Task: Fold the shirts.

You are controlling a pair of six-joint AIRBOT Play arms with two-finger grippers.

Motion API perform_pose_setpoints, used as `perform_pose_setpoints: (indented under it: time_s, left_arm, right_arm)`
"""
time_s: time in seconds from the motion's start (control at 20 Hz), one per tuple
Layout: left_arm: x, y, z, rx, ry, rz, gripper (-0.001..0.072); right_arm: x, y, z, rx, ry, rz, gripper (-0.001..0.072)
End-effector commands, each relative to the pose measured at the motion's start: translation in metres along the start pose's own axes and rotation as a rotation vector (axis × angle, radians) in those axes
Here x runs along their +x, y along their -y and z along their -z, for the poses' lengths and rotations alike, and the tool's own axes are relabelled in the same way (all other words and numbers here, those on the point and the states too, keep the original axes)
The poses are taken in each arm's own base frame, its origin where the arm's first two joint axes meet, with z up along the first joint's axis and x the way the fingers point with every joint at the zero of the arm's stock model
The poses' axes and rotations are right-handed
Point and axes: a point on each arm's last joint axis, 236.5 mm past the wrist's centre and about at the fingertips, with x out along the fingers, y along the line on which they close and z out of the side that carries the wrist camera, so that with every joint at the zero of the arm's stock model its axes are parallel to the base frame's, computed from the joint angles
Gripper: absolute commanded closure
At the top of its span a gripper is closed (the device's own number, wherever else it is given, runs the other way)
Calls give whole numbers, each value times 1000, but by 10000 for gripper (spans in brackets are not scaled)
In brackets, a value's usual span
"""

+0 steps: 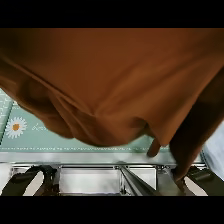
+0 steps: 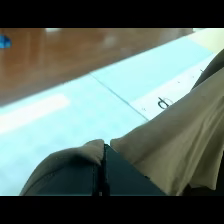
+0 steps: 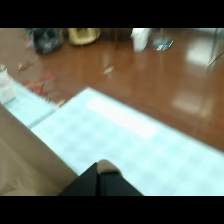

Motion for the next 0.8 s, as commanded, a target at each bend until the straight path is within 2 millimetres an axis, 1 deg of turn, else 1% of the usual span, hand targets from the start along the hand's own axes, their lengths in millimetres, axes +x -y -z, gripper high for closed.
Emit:
perform_pose_setpoints:
  time_s: [0.0, 0.1, 0.15, 0.2, 0.3, 0.35, 0.45, 0.55, 0.65, 0.7, 0.75]
  left_arm:
    - [29, -32, 61, -158, -132, 34, 687]
    - [56, -60, 105, -261, -202, 50, 687]
    - [70, -79, 128, -316, -223, 34, 687]
    - [82, -101, 149, -371, -233, 4, 687]
    - [106, -151, 192, -476, -235, -83, 687]
    - [117, -178, 212, -520, -234, -137, 687]
    - [135, -224, 248, -581, -257, -217, 687]
    - [152, -258, 284, -668, -308, -265, 687]
    - [166, -278, 320, -753, -376, -280, 686]
    - [171, -285, 334, -786, -402, -283, 671]
    - [174, -291, 342, -809, -423, -279, 502]
  right_arm:
    - [45, 19, 41, 96, -136, -38, 689]
    - [89, 41, 72, 176, -215, -63, 689]
    - [111, 54, 90, 216, -260, -67, 689]
    - [136, 70, 111, 259, -313, -61, 688]
    - [182, 101, 152, 324, -411, -50, 689]
    - [203, 116, 170, 349, -449, -42, 688]
    - [247, 151, 202, 416, -481, -4, 688]
    - [281, 181, 228, 475, -478, 41, 688]
    - [305, 207, 245, 575, -451, 104, 682]
    - [312, 223, 250, 657, -427, 149, 584]
    - [314, 235, 253, 723, -409, 176, 438]
